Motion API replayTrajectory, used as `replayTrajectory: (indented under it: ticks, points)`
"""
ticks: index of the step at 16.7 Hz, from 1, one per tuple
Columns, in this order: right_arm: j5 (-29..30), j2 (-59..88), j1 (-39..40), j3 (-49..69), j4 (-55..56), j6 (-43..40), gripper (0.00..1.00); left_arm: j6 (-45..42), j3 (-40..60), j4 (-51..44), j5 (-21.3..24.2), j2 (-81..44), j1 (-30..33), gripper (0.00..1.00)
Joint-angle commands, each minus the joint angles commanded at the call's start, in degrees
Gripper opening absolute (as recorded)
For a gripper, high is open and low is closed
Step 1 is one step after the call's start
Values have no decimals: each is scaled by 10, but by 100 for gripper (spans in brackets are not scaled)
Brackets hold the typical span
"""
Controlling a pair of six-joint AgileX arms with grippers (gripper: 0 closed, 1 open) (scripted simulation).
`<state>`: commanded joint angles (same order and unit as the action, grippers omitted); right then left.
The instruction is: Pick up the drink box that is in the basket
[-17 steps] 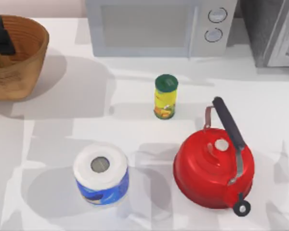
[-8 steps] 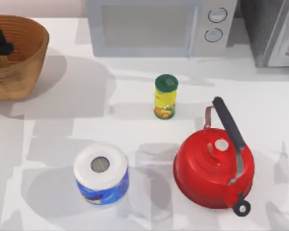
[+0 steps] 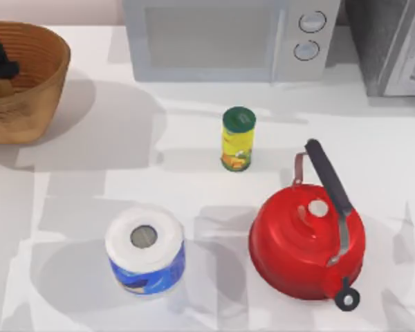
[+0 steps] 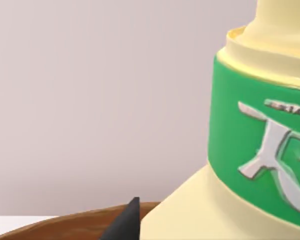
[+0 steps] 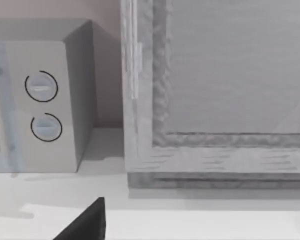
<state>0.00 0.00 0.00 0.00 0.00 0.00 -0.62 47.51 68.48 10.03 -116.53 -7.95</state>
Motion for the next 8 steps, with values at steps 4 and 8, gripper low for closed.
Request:
replayTrajectory:
  ticks: [4, 8]
  points:
    - [0, 0, 0, 0, 0, 0, 100, -1, 0, -2, 0, 15, -4, 0]
    - [0, 0, 0, 0, 0, 0, 100, -1, 23, -59, -1, 50, -4, 0]
